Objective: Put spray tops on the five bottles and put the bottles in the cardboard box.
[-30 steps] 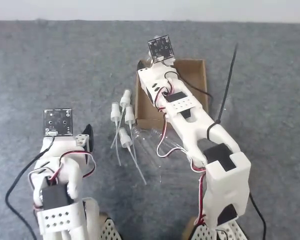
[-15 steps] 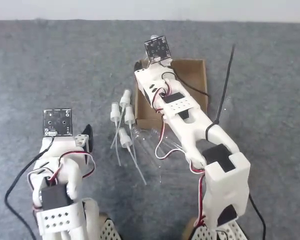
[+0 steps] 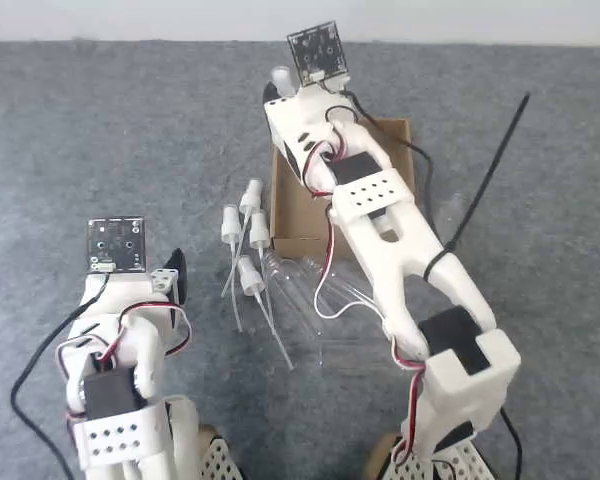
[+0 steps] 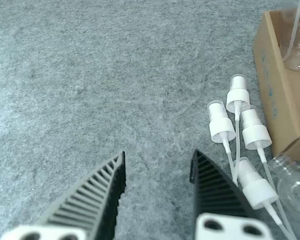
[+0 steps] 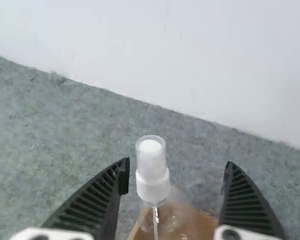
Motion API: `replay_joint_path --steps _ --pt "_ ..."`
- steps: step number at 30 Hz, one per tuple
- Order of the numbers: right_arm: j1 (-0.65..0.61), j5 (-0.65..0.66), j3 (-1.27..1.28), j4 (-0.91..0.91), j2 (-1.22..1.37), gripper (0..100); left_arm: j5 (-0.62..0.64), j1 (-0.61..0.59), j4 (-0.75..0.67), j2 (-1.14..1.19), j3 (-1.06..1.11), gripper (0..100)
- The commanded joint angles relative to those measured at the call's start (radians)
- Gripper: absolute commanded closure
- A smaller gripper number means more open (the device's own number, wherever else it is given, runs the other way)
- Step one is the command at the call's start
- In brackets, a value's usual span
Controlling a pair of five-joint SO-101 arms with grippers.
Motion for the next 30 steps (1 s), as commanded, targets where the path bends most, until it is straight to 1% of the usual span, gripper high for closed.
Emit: replay_joint_path --steps 1,6,8,10,14,15,17,20,21,22,24,26,30 --pt "0.004 -0.003 -0.063 0.012 -0.104 75.3 -0.006 0.002 -0.018 -0.015 -0.004 80" --pt "-0.001 -0.003 -0.063 0.094 -0.117 75.3 -0.006 0.002 -0.018 -0.015 -0.004 80" --pt "0.001 -0.003 -0.063 0.116 -0.119 76.8 -0.006 0.002 -0.018 -0.015 -0.004 80" --pt "0.005 -0.003 -0.061 0.128 -0.120 81.6 -0.006 0.002 -0.018 -0.015 -0.004 80" --pt "0.030 0.002 -0.040 0.156 -0.119 96.0 -0.006 0.002 -0.018 -0.015 -0.002 80" --pt "0.031 0.021 -0.031 0.173 -0.125 99.6 -0.006 0.002 -0.018 -0.015 -0.002 80" --pt "0.031 0.132 -0.025 0.251 -0.130 97.5 -0.006 0.000 -0.018 -0.015 -0.002 80" --pt "0.010 0.359 -0.015 0.418 -0.133 97.7 -0.006 0.000 -0.018 -0.015 -0.002 80" --pt "0.001 0.408 -0.014 0.458 -0.131 98.4 -0.006 0.000 -0.018 -0.015 -0.002 80" --pt "-0.008 0.430 -0.012 0.493 -0.131 99.1 -0.006 0.000 -0.020 -0.015 -0.002 80" --pt "-0.012 0.425 0.002 0.541 -0.136 99.2 -0.006 0.000 -0.021 -0.015 -0.002 80" --pt "-0.002 0.404 0.005 0.552 -0.139 99.2 -0.008 -0.002 -0.023 -0.014 -0.002 80" --pt "0.038 0.290 0.008 0.585 -0.236 99.2 -0.008 -0.002 -0.023 -0.014 -0.002 80"
